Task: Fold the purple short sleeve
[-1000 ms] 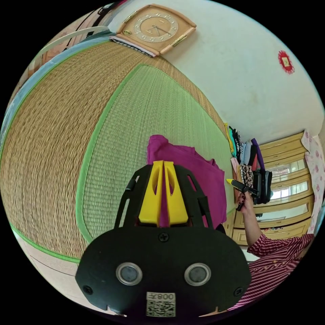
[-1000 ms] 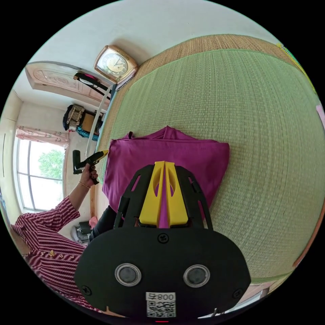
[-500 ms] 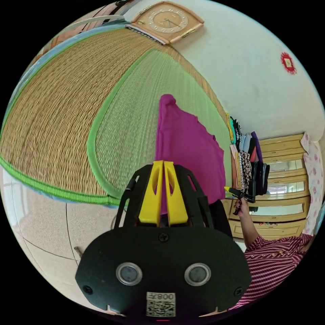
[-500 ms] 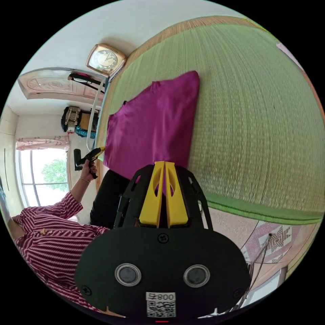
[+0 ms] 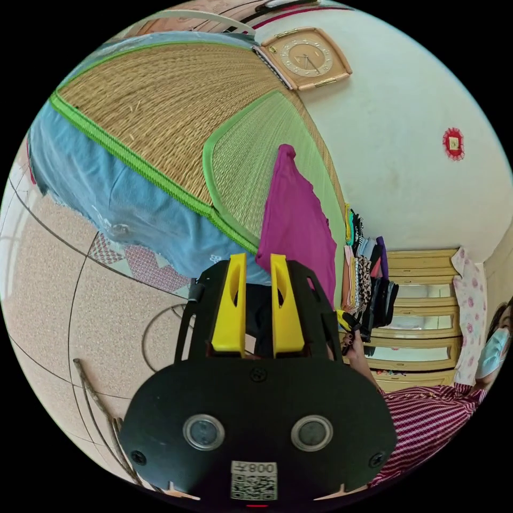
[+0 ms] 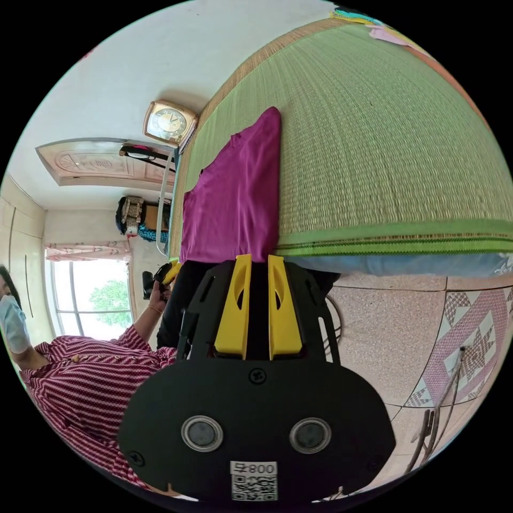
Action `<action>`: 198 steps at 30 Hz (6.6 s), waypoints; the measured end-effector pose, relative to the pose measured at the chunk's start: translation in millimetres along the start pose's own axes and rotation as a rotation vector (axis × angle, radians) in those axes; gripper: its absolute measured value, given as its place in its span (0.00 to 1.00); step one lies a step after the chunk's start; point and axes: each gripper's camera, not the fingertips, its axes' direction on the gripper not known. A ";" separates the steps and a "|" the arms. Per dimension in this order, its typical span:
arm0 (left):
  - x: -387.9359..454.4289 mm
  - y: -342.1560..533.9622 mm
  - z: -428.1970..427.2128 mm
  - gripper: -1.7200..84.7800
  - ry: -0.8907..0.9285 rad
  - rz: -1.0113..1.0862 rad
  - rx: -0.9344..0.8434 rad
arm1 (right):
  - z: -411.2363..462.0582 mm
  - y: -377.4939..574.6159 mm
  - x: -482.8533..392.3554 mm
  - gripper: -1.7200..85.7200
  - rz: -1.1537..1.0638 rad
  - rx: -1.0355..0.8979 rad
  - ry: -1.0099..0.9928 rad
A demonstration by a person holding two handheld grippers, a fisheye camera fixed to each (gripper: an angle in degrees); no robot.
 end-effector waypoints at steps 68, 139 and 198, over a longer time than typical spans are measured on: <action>155.2 121.7 -112.8 0.03 -0.088 0.218 0.004 | -57.8 29.7 -17.0 0.03 -0.057 0.026 -0.158; 712.7 286.8 -113.7 0.03 -0.120 0.971 -0.552 | 45.2 -229.1 79.6 0.12 0.086 0.029 -0.213; 359.7 121.0 -69.5 0.03 0.212 0.587 -0.236 | 101.8 -236.9 -69.7 0.05 -0.088 0.124 -0.255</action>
